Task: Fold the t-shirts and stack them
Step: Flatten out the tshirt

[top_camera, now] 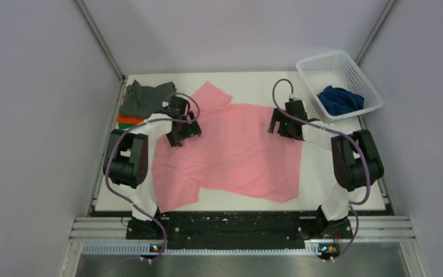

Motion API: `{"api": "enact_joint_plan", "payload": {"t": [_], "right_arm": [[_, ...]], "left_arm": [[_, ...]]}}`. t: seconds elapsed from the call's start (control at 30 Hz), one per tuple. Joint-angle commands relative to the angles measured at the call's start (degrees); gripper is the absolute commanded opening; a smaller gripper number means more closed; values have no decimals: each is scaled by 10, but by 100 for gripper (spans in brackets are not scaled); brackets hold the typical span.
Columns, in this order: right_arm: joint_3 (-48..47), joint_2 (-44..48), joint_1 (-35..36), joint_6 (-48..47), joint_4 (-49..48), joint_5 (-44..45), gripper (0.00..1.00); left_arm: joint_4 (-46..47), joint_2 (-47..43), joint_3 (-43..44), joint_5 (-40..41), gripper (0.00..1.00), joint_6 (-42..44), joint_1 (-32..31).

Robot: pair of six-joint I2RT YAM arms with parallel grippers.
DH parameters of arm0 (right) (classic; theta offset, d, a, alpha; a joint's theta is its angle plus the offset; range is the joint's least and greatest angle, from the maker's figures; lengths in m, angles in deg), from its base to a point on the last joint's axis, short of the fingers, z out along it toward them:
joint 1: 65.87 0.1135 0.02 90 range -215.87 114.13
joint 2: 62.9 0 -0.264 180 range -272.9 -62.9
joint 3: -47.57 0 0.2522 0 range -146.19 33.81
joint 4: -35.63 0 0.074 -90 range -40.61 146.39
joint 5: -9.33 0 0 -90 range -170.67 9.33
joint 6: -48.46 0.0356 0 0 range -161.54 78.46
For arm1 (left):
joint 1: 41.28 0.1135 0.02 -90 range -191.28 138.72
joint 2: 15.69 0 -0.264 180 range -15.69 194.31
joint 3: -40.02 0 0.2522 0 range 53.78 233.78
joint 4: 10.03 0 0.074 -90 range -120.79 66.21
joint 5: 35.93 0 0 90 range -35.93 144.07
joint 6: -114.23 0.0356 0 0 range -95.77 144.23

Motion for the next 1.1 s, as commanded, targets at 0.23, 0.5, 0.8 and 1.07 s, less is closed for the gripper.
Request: {"api": "enact_joint_plan", "payload": {"t": [0.23,0.5,0.8,1.07], "right_arm": [[-128,-142,-83,-9,31,30,99],[-231,-165,-95,-63,58,16,99],[-107,91,-87,-65,98,5,99],[137,369,-93,54,106,28,99]], "left_arm": [[45,-29,-52,-44,97,-120,-72],[12,-95,-37,2,98,-143,-108],[-91,-239,-40,48,98,-127,-131],[-297,-398,-157,76,95,-173,-198]]}}
